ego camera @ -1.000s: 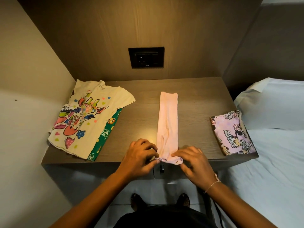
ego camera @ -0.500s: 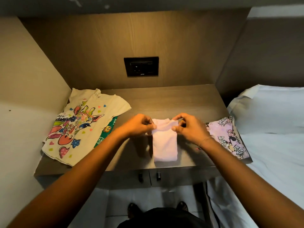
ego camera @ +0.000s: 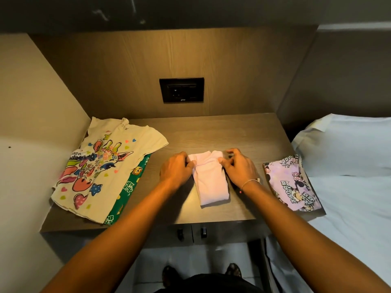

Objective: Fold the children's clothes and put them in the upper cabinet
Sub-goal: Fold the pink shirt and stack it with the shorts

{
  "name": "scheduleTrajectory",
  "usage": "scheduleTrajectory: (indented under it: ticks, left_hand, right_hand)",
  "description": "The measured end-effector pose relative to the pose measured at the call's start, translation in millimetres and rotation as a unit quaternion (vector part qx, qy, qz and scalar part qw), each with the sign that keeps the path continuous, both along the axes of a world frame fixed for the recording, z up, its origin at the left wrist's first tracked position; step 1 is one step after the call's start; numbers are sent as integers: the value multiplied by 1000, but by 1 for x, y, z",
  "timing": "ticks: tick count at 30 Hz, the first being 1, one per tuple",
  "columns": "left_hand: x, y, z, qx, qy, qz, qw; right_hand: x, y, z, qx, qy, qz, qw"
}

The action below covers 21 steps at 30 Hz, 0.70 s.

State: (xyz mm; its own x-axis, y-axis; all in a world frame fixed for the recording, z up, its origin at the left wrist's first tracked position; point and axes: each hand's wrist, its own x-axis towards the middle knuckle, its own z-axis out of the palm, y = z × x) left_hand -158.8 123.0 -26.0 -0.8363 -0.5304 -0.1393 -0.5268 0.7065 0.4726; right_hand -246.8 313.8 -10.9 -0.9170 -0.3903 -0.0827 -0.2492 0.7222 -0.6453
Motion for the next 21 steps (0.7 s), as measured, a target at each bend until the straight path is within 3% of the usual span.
scheduleTrajectory:
  ticks: [3, 6, 12, 17, 21]
  left_hand:
    - [19, 9, -4, -3, -30, 34, 999]
    - [21, 21, -3, 53, -70, 39, 995]
    - [6, 32, -1, 149, -17, 96, 984]
    - [7, 35, 0, 261, 98, 108, 954]
    - [4, 59, 24, 389, 181, 81, 899]
  right_hand:
    - [10, 10, -3, 43, -36, 11, 998]
    - [24, 2, -7, 94, -73, 43, 992]
    - [35, -24, -4, 96, -52, -4, 994]
    - [48, -14, -4, -92, -131, -77, 984]
    - [50, 17, 16, -259, -159, -111, 946]
